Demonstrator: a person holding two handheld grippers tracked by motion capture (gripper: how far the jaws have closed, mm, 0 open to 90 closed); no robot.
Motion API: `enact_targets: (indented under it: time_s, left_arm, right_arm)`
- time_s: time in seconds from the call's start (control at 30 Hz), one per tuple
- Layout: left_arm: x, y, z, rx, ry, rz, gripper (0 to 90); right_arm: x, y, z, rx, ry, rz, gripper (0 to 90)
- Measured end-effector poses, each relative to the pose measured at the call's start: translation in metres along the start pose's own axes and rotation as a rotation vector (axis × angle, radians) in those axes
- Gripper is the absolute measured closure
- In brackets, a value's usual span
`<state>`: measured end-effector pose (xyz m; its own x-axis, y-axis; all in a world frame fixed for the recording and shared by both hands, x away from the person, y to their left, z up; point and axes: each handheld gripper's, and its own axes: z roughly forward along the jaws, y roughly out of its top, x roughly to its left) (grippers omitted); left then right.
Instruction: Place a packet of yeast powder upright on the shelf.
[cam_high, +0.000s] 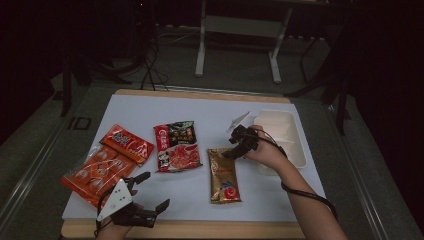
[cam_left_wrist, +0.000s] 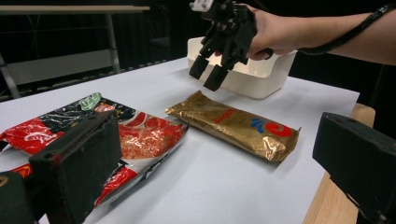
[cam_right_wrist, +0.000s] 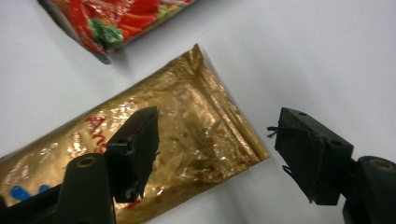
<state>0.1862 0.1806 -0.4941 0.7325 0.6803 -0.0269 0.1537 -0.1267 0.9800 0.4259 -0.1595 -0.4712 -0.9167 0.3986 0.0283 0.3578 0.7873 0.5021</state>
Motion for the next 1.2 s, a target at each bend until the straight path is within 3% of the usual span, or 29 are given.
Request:
enact_targets:
  time_s: [0.33,0.67,0.83,1.1,1.2]
  left_arm:
    - [0.0,0.0,0.0,0.001,-0.002,0.0,1.8]
    - [0.0,0.0,0.001,0.005,-0.004,0.002,1.8]
    - [0.0,-0.001,0.001,0.008,-0.005,-0.001,1.8]
    - [-0.001,-0.001,0.002,0.012,-0.008,0.002,1.8]
    - [-0.001,-0.001,0.002,0.013,-0.01,0.002,1.8]
  right_arm:
    - [-0.008,0.007,0.01,0.06,0.003,0.006,32.5]
    - [-0.01,0.008,0.027,0.176,-0.04,-0.021,35.3]
    - [-0.012,0.005,0.034,0.214,-0.031,-0.012,37.2]
    - [-0.017,0.002,0.039,0.236,0.043,0.031,56.8]
    - [-0.016,0.003,0.039,0.26,0.018,0.008,66.2]
